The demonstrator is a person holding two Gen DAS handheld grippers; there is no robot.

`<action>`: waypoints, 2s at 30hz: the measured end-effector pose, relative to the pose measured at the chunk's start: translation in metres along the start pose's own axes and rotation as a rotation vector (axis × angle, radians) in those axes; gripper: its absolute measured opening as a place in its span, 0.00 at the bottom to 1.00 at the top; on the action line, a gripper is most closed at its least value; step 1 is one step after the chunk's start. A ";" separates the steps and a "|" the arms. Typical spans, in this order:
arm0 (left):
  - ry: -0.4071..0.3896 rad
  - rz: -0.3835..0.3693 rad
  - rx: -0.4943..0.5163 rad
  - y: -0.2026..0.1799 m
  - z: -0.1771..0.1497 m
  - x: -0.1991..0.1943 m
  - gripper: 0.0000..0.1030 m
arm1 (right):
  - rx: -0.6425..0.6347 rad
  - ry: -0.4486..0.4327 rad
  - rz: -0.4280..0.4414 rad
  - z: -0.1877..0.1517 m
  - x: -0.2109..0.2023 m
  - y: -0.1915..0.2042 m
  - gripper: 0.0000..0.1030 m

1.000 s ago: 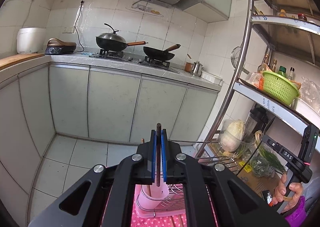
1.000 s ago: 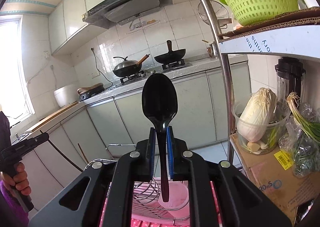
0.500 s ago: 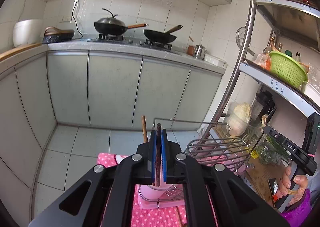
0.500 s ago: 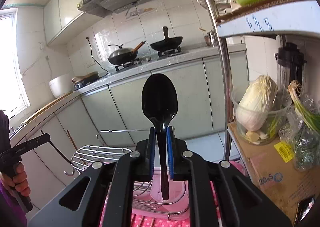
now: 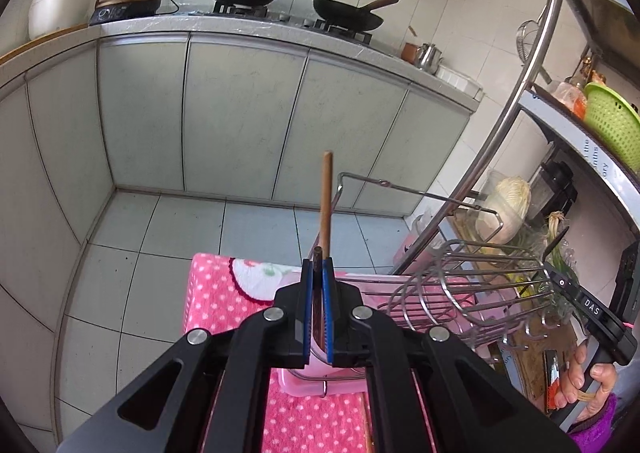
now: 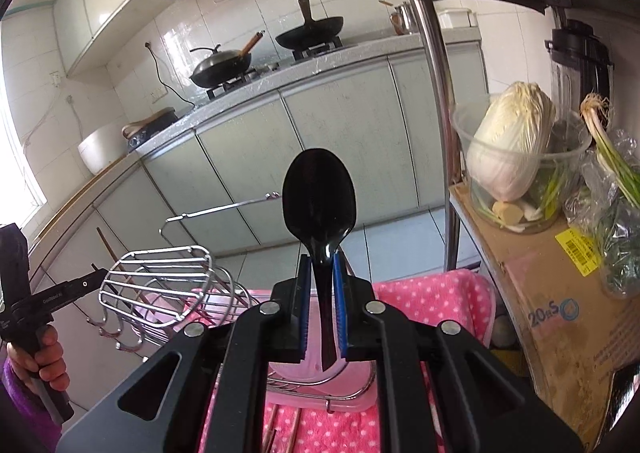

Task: Organize utensils
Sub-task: 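Drop the chopstick into the pink cup while the right gripper inserts the black spoon, then lower the left gripper onto a third chopstick and close on it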

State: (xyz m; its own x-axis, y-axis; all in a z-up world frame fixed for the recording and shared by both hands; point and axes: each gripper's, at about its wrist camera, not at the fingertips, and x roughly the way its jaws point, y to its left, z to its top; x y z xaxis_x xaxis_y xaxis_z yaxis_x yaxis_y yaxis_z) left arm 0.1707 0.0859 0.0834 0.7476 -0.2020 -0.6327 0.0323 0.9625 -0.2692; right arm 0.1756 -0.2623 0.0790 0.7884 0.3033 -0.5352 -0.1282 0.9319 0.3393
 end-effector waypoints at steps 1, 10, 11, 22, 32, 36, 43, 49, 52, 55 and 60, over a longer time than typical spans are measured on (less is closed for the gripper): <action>0.003 -0.001 -0.005 0.001 0.000 0.002 0.04 | 0.001 0.006 -0.001 -0.001 0.002 -0.001 0.11; 0.007 0.017 -0.030 0.006 0.000 0.007 0.11 | 0.030 0.052 -0.001 -0.008 0.012 -0.007 0.11; 0.004 0.018 -0.039 0.007 0.000 0.006 0.16 | 0.037 0.060 0.002 -0.009 0.013 -0.008 0.12; -0.059 0.002 -0.092 0.016 0.005 -0.017 0.40 | 0.058 0.060 0.000 -0.011 0.003 -0.010 0.35; -0.137 -0.017 -0.075 0.007 -0.009 -0.063 0.41 | 0.033 0.002 0.005 -0.024 -0.036 -0.001 0.36; -0.152 -0.041 -0.057 0.000 -0.023 -0.081 0.42 | 0.025 -0.014 0.015 -0.037 -0.055 0.006 0.36; -0.096 -0.070 -0.013 -0.015 -0.063 -0.085 0.42 | 0.027 0.039 0.052 -0.077 -0.067 0.015 0.36; 0.014 -0.068 -0.002 -0.027 -0.101 -0.058 0.42 | 0.045 0.124 0.052 -0.114 -0.057 0.017 0.36; 0.093 -0.081 -0.015 -0.029 -0.121 -0.038 0.42 | 0.067 0.182 0.058 -0.132 -0.048 0.014 0.36; 0.183 -0.094 -0.037 -0.031 -0.138 -0.014 0.42 | 0.081 0.226 0.054 -0.150 -0.041 0.011 0.36; 0.311 -0.095 -0.027 -0.040 -0.158 0.026 0.37 | 0.108 0.278 0.052 -0.171 -0.033 0.006 0.36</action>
State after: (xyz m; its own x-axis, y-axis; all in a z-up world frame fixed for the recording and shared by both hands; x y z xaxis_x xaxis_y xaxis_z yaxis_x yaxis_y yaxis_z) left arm 0.0841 0.0130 -0.0374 0.5035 -0.3406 -0.7940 0.0719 0.9323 -0.3544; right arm 0.0455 -0.2332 -0.0339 0.5856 0.4071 -0.7010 -0.0876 0.8915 0.4445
